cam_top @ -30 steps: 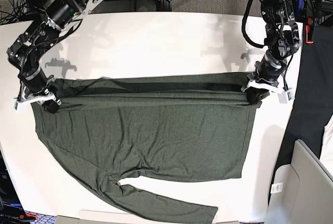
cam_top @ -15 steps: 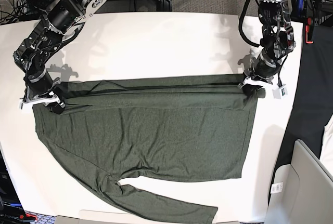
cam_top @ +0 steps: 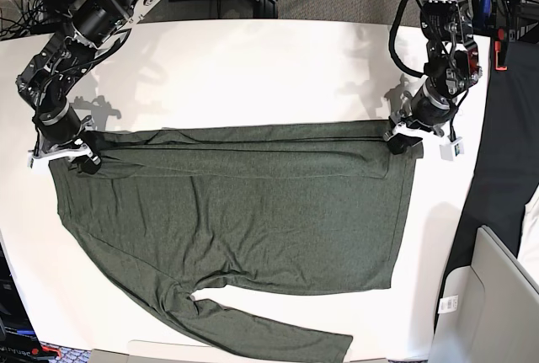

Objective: Fold the T-shirt properly
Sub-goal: 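Lift the shoulder edge with both grippers and fold it toward the hem, then release the folded edge and raise both grippers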

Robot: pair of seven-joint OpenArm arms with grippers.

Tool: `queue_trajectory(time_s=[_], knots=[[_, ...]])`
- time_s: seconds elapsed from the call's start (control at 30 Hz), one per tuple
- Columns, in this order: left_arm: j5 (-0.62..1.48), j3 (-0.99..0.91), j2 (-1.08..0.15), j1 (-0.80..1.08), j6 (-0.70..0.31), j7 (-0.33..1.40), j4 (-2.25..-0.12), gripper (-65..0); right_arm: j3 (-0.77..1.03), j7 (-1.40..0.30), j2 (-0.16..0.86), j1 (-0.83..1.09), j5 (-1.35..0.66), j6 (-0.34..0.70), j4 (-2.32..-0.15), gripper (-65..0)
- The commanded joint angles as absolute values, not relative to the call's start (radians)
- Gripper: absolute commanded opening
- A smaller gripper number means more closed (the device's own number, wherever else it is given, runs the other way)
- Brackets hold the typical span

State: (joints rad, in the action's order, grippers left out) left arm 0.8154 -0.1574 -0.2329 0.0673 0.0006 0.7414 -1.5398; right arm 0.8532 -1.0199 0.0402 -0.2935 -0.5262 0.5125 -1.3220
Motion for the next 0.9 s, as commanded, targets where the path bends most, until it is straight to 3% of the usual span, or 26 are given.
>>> queue_trajectory(time_s=[0.0, 0.2, 0.37, 0.6, 0.87], knots=[[0.823, -0.165, -0.246, 0.059, -0.007, 0.728, -1.577, -45.1, 0.855, -1.01, 0.048, -0.312, -0.552, 0.521, -1.343, -64.3], [0.822, -0.166, -0.246, 0.087, -0.005, 0.728, -1.63, -39.5, 0.851, -1.015, 0.047, -0.283, -0.552, 0.521, -1.435, -62.5], [0.825, -0.166, -0.246, 0.12, -0.005, 0.728, -1.652, -35.6, 0.851, -1.017, 0.045, -0.269, -0.559, 0.519, -1.448, -49.1], [0.825, -0.166, -0.246, 0.211, -0.005, 0.737, -1.791, -35.4, 0.851, -1.017, 0.048, -0.229, -0.684, 0.529, -1.478, -48.8], [0.826, -0.16, -0.242, 0.265, -0.005, 0.737, -1.794, -35.4, 0.854, -1.018, 0.05, -0.171, -0.786, 0.529, -1.506, -48.9]])
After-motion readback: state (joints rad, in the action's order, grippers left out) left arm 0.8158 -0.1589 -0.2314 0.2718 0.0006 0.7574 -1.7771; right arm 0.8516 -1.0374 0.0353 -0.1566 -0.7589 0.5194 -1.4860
